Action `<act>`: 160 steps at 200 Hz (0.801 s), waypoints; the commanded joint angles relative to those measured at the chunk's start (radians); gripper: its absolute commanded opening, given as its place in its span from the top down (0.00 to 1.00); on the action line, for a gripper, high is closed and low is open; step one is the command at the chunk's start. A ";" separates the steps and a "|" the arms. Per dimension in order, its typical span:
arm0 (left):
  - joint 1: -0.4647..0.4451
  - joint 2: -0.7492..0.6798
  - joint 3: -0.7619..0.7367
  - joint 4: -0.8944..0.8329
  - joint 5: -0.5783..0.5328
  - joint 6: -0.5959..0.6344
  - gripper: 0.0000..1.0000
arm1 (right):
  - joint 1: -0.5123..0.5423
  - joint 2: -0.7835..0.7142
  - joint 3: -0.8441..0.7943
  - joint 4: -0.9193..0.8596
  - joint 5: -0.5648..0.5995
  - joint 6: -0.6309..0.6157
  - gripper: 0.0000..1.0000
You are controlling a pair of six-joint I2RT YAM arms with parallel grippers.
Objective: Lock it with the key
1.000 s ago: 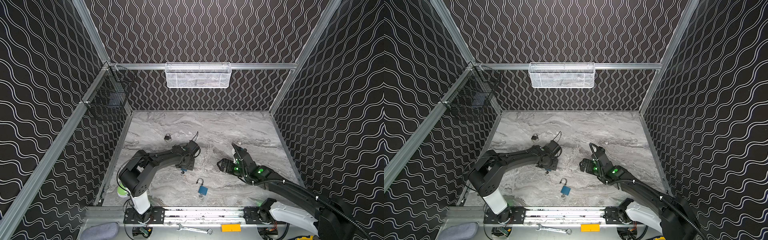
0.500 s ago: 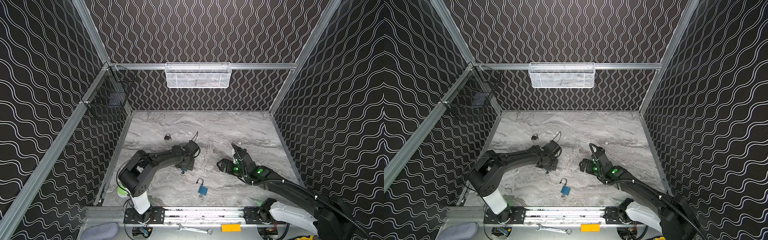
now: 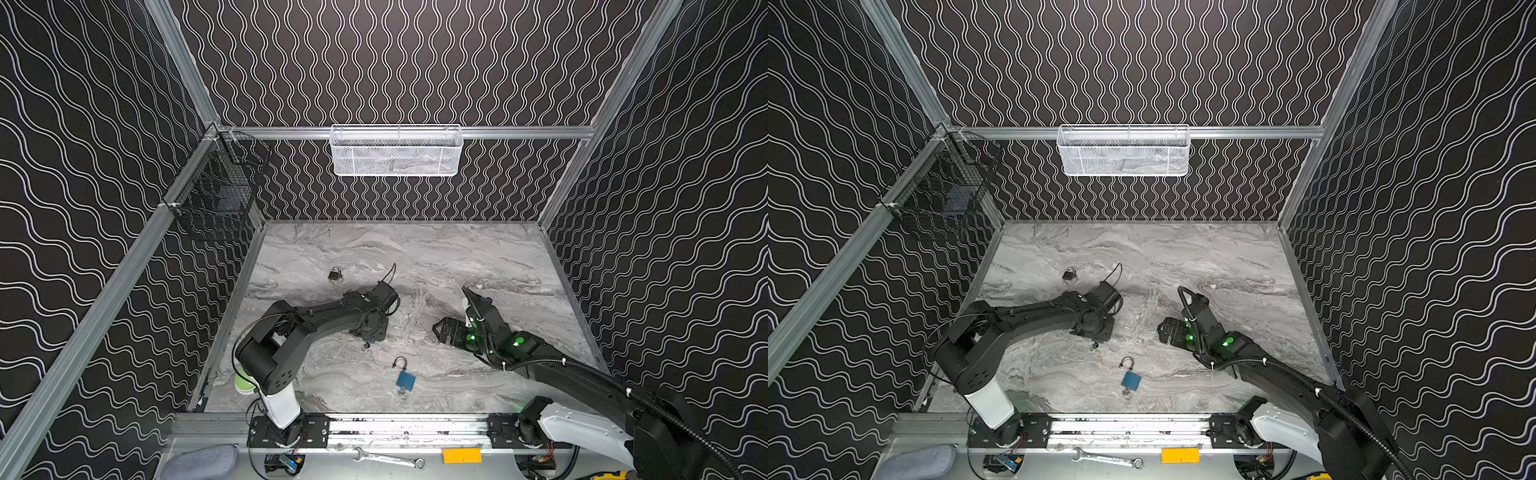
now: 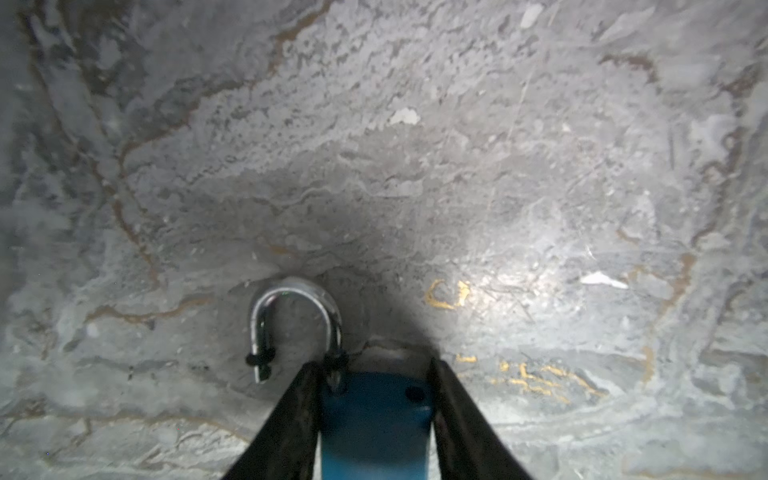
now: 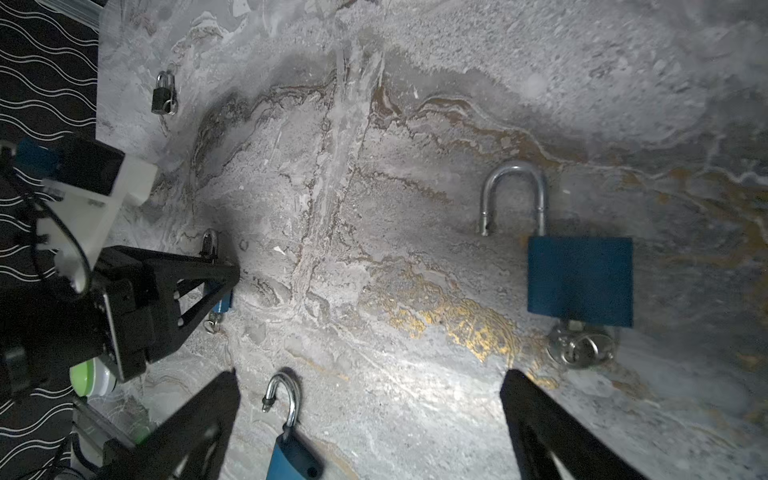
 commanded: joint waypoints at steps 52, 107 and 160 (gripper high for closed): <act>0.005 0.044 0.027 -0.135 0.071 -0.023 0.73 | 0.001 -0.044 -0.038 0.073 -0.023 0.009 0.00; 0.014 -0.023 0.117 -0.156 0.110 -0.070 0.77 | 0.003 -0.082 -0.065 0.148 -0.080 -0.037 0.00; 0.049 -0.122 0.156 -0.124 0.143 -0.141 0.79 | 0.012 -0.064 -0.122 0.376 -0.129 -0.057 0.00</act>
